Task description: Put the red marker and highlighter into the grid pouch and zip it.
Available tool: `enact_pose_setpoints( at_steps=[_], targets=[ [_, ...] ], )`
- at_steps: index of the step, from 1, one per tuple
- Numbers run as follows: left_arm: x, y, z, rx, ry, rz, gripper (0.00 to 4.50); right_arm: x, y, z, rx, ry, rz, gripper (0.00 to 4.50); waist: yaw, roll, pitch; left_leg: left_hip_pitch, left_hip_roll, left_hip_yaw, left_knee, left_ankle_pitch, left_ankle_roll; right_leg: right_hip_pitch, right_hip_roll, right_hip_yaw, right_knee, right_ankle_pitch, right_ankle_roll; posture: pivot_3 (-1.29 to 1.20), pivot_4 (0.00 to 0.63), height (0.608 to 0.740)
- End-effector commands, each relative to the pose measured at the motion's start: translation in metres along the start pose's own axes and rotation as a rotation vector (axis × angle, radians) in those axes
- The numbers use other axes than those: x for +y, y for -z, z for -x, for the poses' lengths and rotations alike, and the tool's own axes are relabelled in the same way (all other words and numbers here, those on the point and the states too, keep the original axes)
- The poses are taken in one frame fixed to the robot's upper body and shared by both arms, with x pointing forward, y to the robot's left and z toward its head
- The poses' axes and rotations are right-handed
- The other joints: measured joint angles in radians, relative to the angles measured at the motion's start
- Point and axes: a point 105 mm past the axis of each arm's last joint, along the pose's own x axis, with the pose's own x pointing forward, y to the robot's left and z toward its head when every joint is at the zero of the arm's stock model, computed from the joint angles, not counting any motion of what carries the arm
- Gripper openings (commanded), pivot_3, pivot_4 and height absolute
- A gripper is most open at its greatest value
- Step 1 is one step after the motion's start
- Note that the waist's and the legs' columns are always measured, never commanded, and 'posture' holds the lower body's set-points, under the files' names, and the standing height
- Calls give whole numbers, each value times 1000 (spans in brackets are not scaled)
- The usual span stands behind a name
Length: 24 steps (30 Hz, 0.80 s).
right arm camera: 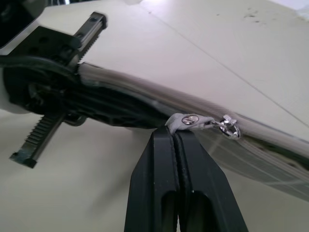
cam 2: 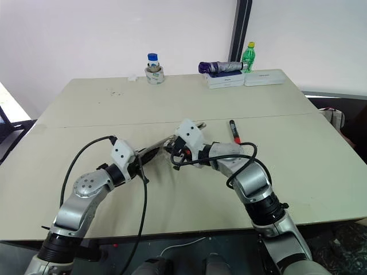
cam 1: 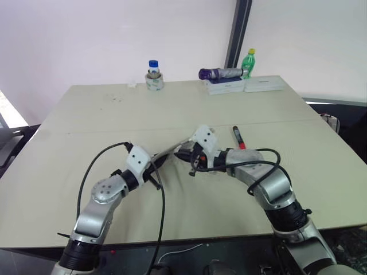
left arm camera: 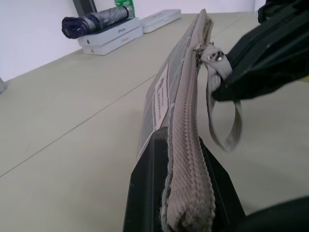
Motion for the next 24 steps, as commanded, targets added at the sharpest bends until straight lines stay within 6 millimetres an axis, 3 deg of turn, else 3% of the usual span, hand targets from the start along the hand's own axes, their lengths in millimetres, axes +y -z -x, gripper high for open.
enact_pose_setpoints(
  at_steps=[1, 10, 16, 19, 23, 24],
  targets=[
    [-9, -12, -8, -40, 29, -12, 0, 24, -24, -8, -69, -90, 55, 42, 2, 0, 0, 0, 0, 0, 0, 0, 0, 0, 0, 0, 0, 0, 0, 0, 150, 740],
    [-15, -13, -15, -48, 31, 0, 0, 57, -32, -11, -82, -255, 92, 42, 15, 0, 0, 0, 0, 0, 0, 0, 0, 0, 0, 0, 0, 0, 0, 0, 150, 740],
    [-13, -12, -14, -51, 5, 10, 0, 49, -33, -8, -74, -218, 103, 42, 21, 0, 0, 0, 0, 0, 1, 0, 0, 0, 0, 0, 0, 0, 0, 0, 150, 740],
    [-9, -12, -12, -49, -14, 5, 0, 37, -35, 4, -72, -187, 111, 889, 21, 0, 0, 0, 0, 0, 1, 0, 0, 0, 0, 0, 0, 0, 0, 0, 150, 740],
    [11, -14, -5, -46, -107, -29, 0, -7, -42, 35, -73, 0, 77, 2889, 23, 0, 0, 0, 0, 0, 1, 0, 0, 1, 0, 0, 0, 0, 0, 0, 150, 740],
    [15, -14, -4, -47, -123, -43, 0, -16, -40, 43, -59, 35, 67, 2889, 25, 0, 0, 0, 0, 0, 1, 0, 0, 1, 0, 0, 0, 0, 0, 0, 150, 740]
  ],
)
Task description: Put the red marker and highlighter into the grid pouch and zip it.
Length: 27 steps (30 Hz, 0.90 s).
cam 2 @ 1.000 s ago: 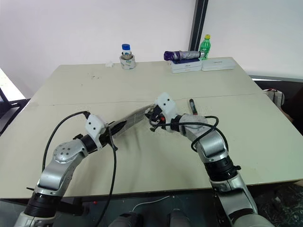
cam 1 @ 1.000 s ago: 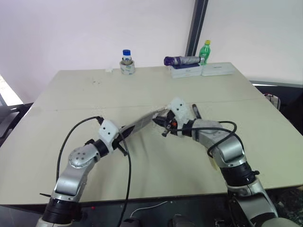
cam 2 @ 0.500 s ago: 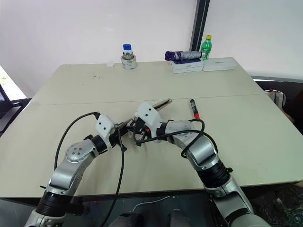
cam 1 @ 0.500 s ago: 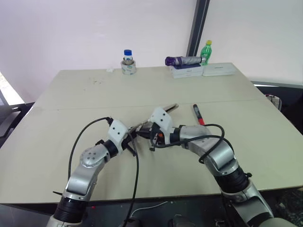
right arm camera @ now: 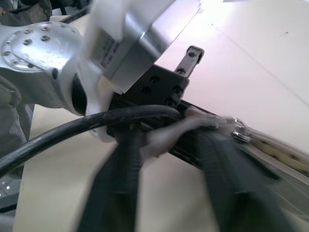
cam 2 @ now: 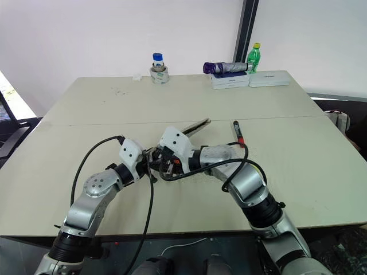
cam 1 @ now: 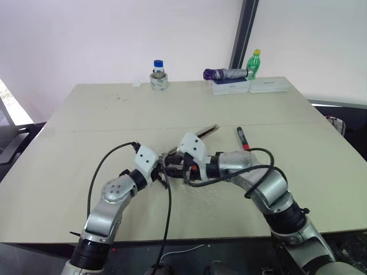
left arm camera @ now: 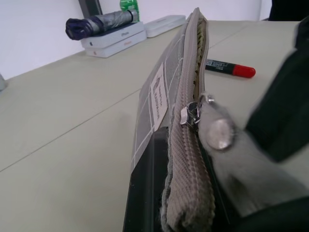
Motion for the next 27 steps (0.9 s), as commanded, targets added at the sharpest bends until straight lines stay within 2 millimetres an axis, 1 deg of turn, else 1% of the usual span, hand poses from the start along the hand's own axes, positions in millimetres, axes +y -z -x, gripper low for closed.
enact_pose_setpoints(
  at_steps=[1, 2, 3, 4, 6, 8, 10, 11, 15, 19, 22, 23, 25, 27],
  targets=[
    [22, -13, 6, -38, -92, -70, 0, -34, -14, 36, -14, 163, 12, 2889, 2, 0, 0, 0, 0, 0, 0, 0, 0, 0, 0, 0, 0, 0, 0, 0, 150, 740],
    [25, -14, 7, -37, -111, -78, 0, -46, -10, 45, 8, 226, -1, 2889, 1, 0, 0, 0, 0, 0, 0, 0, 0, 0, 0, 0, 0, 0, 0, 0, 150, 740],
    [30, -13, 9, -34, -139, -96, 0, -62, -2, 55, 39, 316, -25, 2889, 0, 0, 0, 0, 0, 0, 0, 0, 0, 0, 0, 0, 0, 0, 0, 0, 150, 740],
    [33, -13, 10, -32, -158, -108, 0, -72, 3, 63, 59, 377, -43, 2889, -2, 0, 0, 0, 0, 0, -1, 0, 0, 0, 0, 0, 0, 0, 0, 0, 150, 740],
    [38, -12, 12, -32, -194, -126, 0, -98, 19, 81, 107, 528, -97, 2889, -2, 0, 0, 0, 0, 0, -1, 0, 0, 0, 0, 0, 0, 0, 0, 0, 150, 740],
    [38, -12, 13, -32, -194, -141, 0, -120, 36, 95, 157, 656, -137, 2889, 0, 0, 0, 0, 0, 0, -1, 0, 0, 0, 0, 0, 0, 0, 0, 0, 150, 740],
    [36, -11, 13, -33, -179, -150, 0, -135, 53, 104, 201, 746, -163, 2889, 0, 0, 0, 0, 0, 1, -1, 0, 0, 0, 0, 0, 0, 0, 0, 0, 150, 740],
    [35, -10, 13, -33, -176, -151, 0, -140, 59, 107, 215, 773, -169, 2889, -1, 0, 0, 0, 0, 1, -1, 0, 0, 0, 0, 0, 0, 0, 0, 0, 150, 740],
    [31, -7, 12, -23, -151, -167, 0, -163, 97, 119, 292, 901, -236, 2889, -1, 0, 0, 0, 0, 1, -1, 0, 0, 0, 0, 0, -1, 0, 0, 0, 150, 740],
    [30, -7, 12, -22, -153, -166, 0, -170, 117, 121, 322, 949, -289, 2889, -3, 0, 0, 0, 0, 2, -2, 0, 0, 0, 0, 0, -1, 0, 0, 0, 150, 740],
    [29, -7, 12, -22, -154, -162, 0, -172, 125, 122, 336, 959, -303, 2889, -3, 0, 0, 0, 0, 2, -2, 0, 0, 0, 0, 0, -1, 0, 0, 0, 150, 740],
    [29, -6, 12, -21, -153, -161, 0, -171, 128, 122, 332, 959, -325, 2655, -3, 0, 0, 0, 0, 2, -1, 0, 0, 0, 0, 0, -1, 0, 0, 0, 150, 740],
    [28, -5, 12, -18, -150, -159, 0, -170, 130, 121, 325, 954, -342, 2013, -3, 0, 0, 0, 0, 2, -1, 0, 0, 0, 0, 0, -1, 0, 0, 0, 150, 740],
    [27, -5, 12, -17, -148, -158, 0, -169, 129, 121, 318, 949, -345, 987, -3, 0, 0, 0, 0, 2, -1, 0, 0, 0, 0, 0, -1, 0, 0, 0, 150, 740]
  ],
)
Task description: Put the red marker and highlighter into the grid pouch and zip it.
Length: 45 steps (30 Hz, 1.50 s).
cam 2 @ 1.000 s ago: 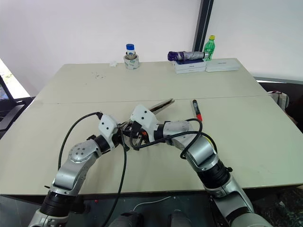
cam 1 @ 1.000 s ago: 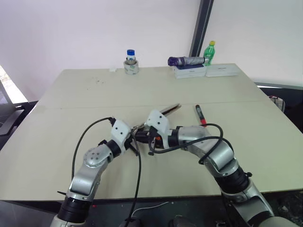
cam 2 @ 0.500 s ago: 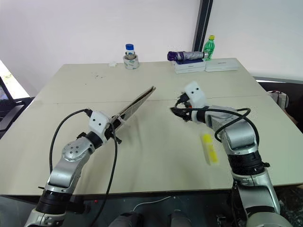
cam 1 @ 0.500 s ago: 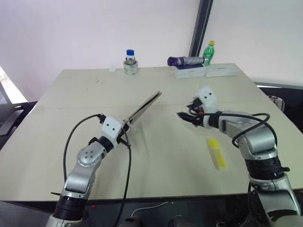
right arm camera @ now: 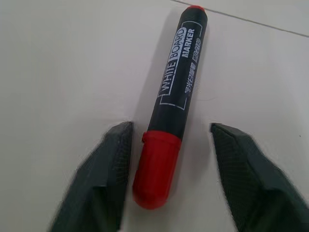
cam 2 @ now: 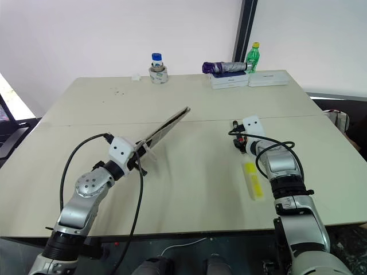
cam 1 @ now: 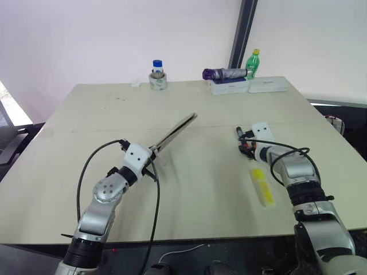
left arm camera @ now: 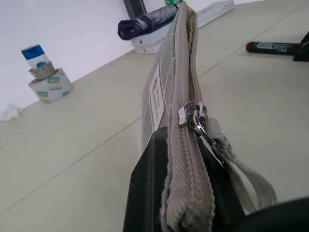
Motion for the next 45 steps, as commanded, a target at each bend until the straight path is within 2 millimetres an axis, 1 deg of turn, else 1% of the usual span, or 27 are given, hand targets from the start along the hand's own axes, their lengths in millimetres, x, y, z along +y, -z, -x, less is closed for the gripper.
enact_pose_setpoints(
  at_steps=[1, 2, 3, 6, 7, 8, 9, 10, 11, 13, 16, 18, 21, 25, 37, 45],
  targets=[
    [1, -10, 1, -41, -3, -18, 0, -5, -19, 4, -64, 6, -10, 493, 0, 0, 0, 0, 0, 0, 0, 0, 0, 0, 0, 0, 0, 0, 0, 0, 150, 740],
    [1, -10, 0, -41, -1, -16, 0, -5, -21, 6, -71, 5, -10, 379, 0, 0, 0, 0, 0, 0, 0, 0, 0, 0, 0, 0, 0, 0, 0, 0, 150, 740],
    [0, -10, 0, -42, 3, -13, 0, -5, -23, 8, -81, 2, -4, 380, 1, 0, 0, 0, 0, 0, 0, 0, 0, 0, 0, 0, 0, 0, 0, 0, 150, 740],
    [-2, -10, -1, -41, 26, -1, 0, -4, -38, 21, -125, -22, 109, 380, 3, 0, 0, 0, 0, 0, 0, 0, 0, 0, 0, 0, 0, 0, 0, 0, 150, 740],
    [-2, -11, -2, -43, 32, 1, 0, 1, -45, 30, -157, -61, 215, 380, 3, 0, 0, 0, 0, 0, 0, 0, 0, 0, 0, 0, 0, 0, 0, 0, 150, 740],
    [-2, -11, -3, -44, 41, 3, 0, 10, -55, 45, -210, -135, 352, 380, 8, 0, 0, -1, 0, 0, 0, 0, 0, 0, 0, 0, -1, 0, 0, 0, 150, 740],
    [-2, -11, -3, -46, 50, 4, 0, 19, -61, 58, -248, -199, 460, 380, 7, 0, 0, -1, 0, 0, 0, 0, 0, 0, 0, 0, -1, 0, 0, 0, 150, 740],
    [-2, -12, -4, -47, 57, 5, 0, 26, -63, 68, -267, -243, 530, 380, 7, 0, 0, -1, 0, 0, 0, 0, 1, 0, 0, 0, -2, 0, 0, 0, 150, 740],
    [-3, -12, -5, -48, 71, 7, 0, 30, -67, 79, -290, -291, 544, 380, 4, 0, 0, -1, 0, 0, 0, 0, 1, 0, 0, 0, -2, 0, 0, 0, 150, 740],
    [-3, -12, -6, -47, 85, 8, 0, 35, -71, 92, -313, -348, 553, 380, -2, 0, 0, -1, 0, 0, 0, 0, 1, 0, 0, 0, -2, 0, 0, 0, 150, 740],
    [-3, -12, -8, -50, 95, 7, 0, 44, -71, 103, -319, -400, 594, 380, 0, 0, 0, 1, 1, 0, 0, 0, 1, 2, 1, 0, -2, 0, 0, 0, 150, 740],
    [-5, -13, -10, -54, 107, 6, 0, 52, -70, 105, -324, -431, 616, 380, 4, 0, 0, 1, 1, 0, 0, 0, 1, 3, 1, 0, -2, 0, 0, 0, 150, 740],
    [-8, -14, -12, -59, 125, 4, 0, 61, -68, 103, -329, -449, 620, 380, 6, 0, 0, 1, 1, 0, 1, 0, 1, 3, 0, 0, -2, 0, 0, 0, 150, 740],
    [-11, -15, -13, -62, 140, -7, 0, 63, -69, 98, -331, -444, 616, 380, 6, 0, 0, 1, 1, 0, 1, 0, 1, 3, 0, 0, -2, 0, 0, 0, 150, 740],
    [-17, -12, -9, -49, 166, -48, 0, 71, -70, 97, -335, -472, 632, 380, 5, 0, 0, 1, 1, 0, 1, 0, 1, 3, 0, 0, -2, 0, 0, 0, 150, 740],
    [-19, -14, -9, -61, 187, -92, 0, 72, -63, 92, -300, -461, 744, 380, 5, 0, 0, 1, 1, 0, 1, 0, 1, 3, 0, 0, -2, 0, 0, 0, 150, 740]
  ],
)
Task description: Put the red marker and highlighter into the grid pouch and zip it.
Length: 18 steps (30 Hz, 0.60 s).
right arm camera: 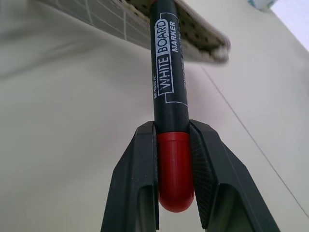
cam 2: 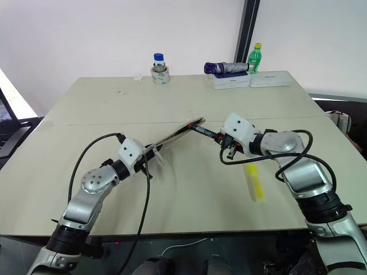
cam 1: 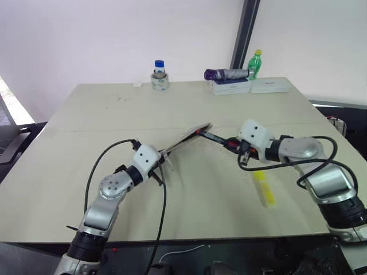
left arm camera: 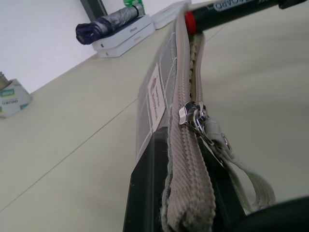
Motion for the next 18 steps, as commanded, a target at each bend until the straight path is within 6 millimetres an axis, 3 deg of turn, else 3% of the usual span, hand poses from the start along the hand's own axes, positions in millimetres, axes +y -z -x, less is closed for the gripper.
enact_pose_setpoints(
  at_steps=[1, 10, 13, 18],
  targets=[
    [0, -11, 1, -44, 12, -63, 0, -8, -10, 4, -3, 22, 96, 380, 0, 0, 0, 0, 0, 0, 0, 0, 0, 0, 0, 0, 0, 0, 0, 0, 150, 740],
    [-11, -16, 0, -66, 111, -127, 0, 11, -14, -2, 19, -87, 400, 380, -1, 0, 0, 0, 0, 0, 0, 0, 0, 0, 0, 0, 0, 0, 0, 0, 150, 740],
    [-21, -14, 4, -61, 232, -172, 0, 25, -31, -12, -12, -156, 582, 380, -6, 0, 0, 0, 0, 0, 0, 0, 0, -1, 0, 0, 0, 0, 0, 0, 150, 740],
    [-26, -15, 6, -59, 313, -150, 0, 35, -47, -24, -72, -189, 689, 380, -3, 0, 0, 0, 0, 0, -1, 0, 0, -1, 0, 0, 0, 0, 0, 0, 150, 740]
  ],
)
